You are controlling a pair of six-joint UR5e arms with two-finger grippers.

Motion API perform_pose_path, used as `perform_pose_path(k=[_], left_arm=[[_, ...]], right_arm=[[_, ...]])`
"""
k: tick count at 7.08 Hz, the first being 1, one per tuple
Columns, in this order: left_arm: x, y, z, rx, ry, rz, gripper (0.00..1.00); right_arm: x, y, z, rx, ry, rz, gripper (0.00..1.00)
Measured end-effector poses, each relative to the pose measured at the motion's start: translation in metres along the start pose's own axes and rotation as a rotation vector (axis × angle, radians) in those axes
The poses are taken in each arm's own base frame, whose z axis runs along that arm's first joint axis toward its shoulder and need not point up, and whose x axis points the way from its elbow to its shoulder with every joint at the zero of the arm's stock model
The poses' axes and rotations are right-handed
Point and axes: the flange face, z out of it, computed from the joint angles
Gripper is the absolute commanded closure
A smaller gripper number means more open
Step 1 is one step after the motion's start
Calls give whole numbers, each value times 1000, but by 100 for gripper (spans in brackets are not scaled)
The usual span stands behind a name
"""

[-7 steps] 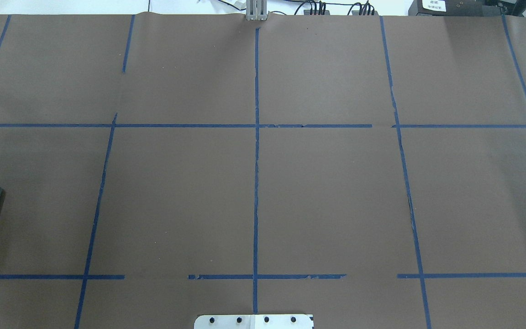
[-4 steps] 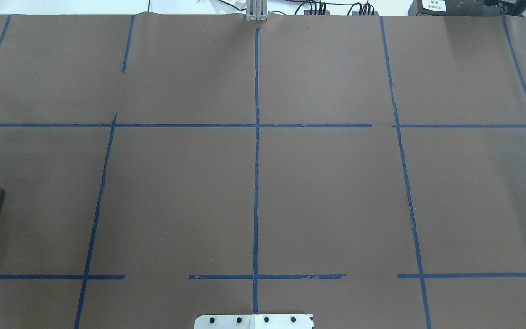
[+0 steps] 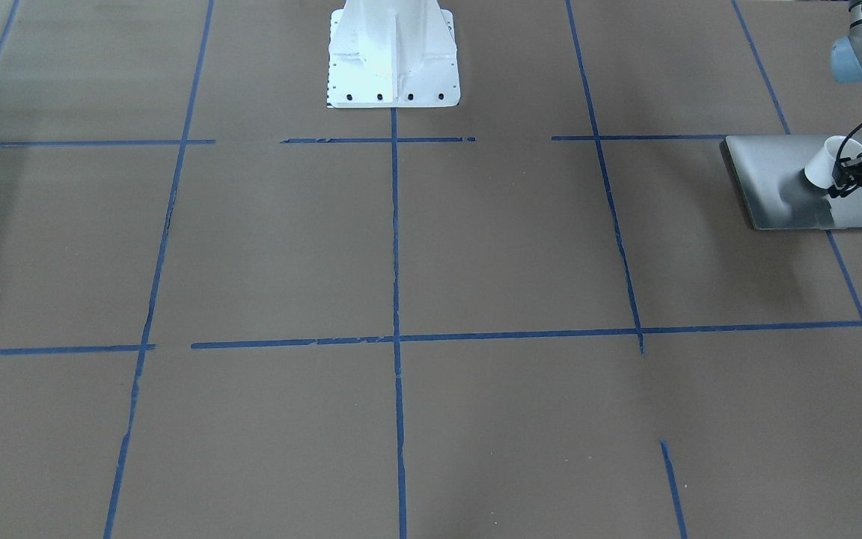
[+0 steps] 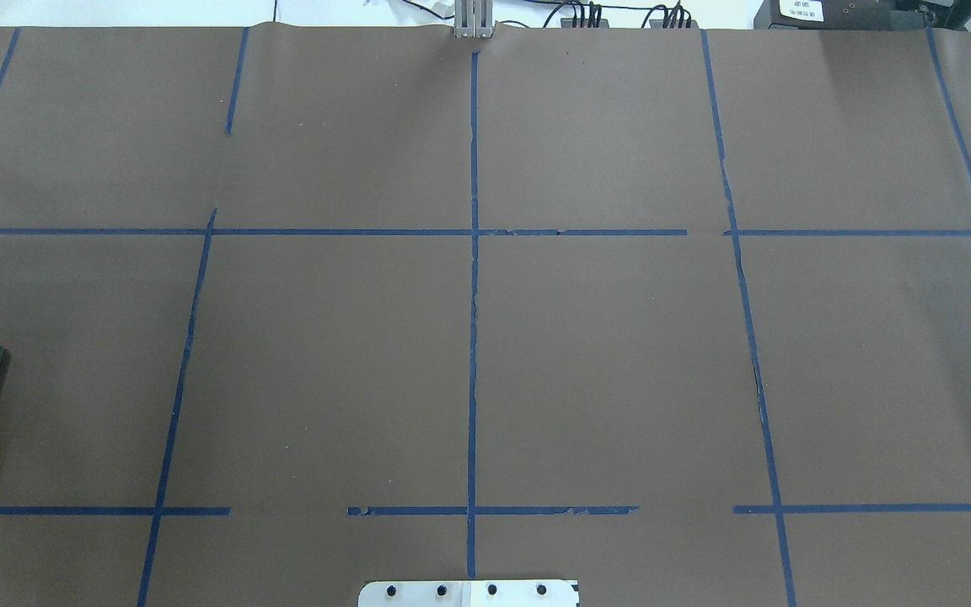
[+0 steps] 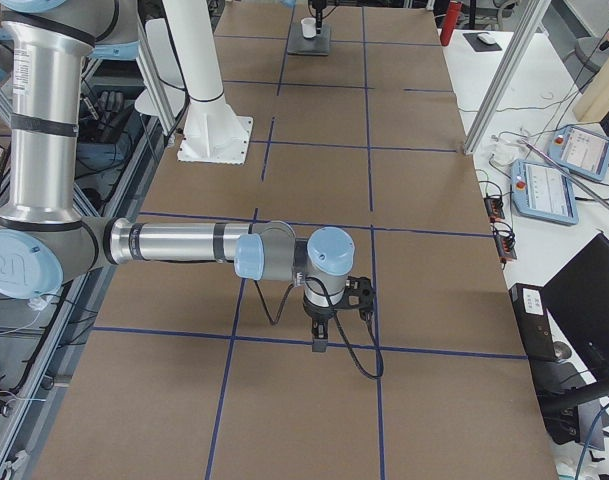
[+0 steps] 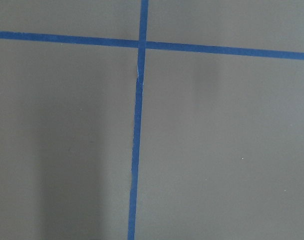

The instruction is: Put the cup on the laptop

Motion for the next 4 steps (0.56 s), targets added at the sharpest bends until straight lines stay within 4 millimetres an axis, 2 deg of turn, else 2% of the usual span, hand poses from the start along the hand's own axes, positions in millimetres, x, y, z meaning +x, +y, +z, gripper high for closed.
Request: perform_pose_path(k=[2, 4], left_arm=[[5, 0, 6, -13, 1, 21, 0], [22, -4, 1, -29, 53, 43, 0]], right_arm=[[0, 0, 0, 0, 0, 0, 0], [0, 0, 0, 0, 0, 0, 0]])
